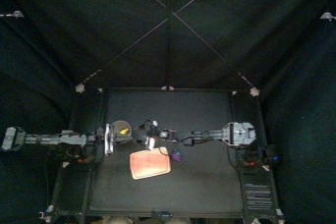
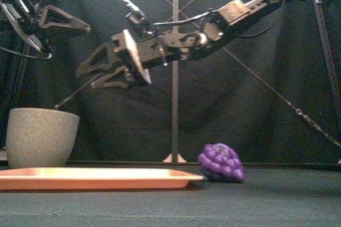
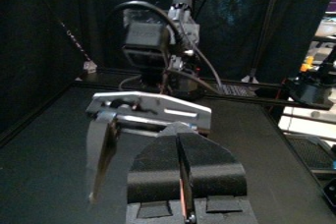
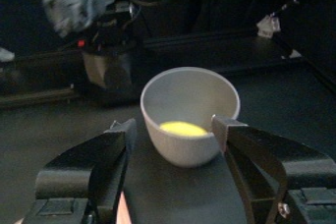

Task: Pick the banana then place it on the pink plate
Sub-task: Drop banana on the pink plate and return to neutral

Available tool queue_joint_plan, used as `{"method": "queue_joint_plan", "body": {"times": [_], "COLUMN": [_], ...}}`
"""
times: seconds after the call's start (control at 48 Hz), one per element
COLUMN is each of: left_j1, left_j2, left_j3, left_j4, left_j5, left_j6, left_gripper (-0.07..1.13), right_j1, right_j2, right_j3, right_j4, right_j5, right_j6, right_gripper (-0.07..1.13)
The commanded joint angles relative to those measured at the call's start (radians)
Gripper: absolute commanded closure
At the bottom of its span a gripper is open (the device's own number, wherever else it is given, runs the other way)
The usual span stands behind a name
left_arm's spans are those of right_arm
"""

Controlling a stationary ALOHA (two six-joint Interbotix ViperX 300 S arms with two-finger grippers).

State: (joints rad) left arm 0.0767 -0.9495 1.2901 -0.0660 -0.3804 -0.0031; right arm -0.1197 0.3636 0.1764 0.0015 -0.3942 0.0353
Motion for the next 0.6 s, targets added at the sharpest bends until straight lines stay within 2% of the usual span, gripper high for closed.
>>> {"method": "queue_joint_plan", "body": {"times": [0.021, 0.271, 0.604], "left_j1": [0.005, 0.005, 0.014], "left_j2": [0.003, 0.003, 0.002], "left_j3": [-0.008, 0.012, 0.028], "left_j4": [-0.026, -0.060, -0.129], "left_j5": [-0.008, -0.008, -0.003], "left_j6": [0.000, 0.000, 0.006], "left_gripper": [1.02, 1.02, 1.02], "right_j1": [0.015, 0.063, 0.120], "right_j2": [-0.147, -0.313, -0.453], "right_j3": [0.141, 0.387, 0.571], "right_j4": [-0.002, -0.002, -0.008], "right_j5": [-0.110, -0.245, -0.264], "right_j6": [-0.002, -0.003, -0.003], "right_gripper": [0.10, 0.10, 0.10]}}
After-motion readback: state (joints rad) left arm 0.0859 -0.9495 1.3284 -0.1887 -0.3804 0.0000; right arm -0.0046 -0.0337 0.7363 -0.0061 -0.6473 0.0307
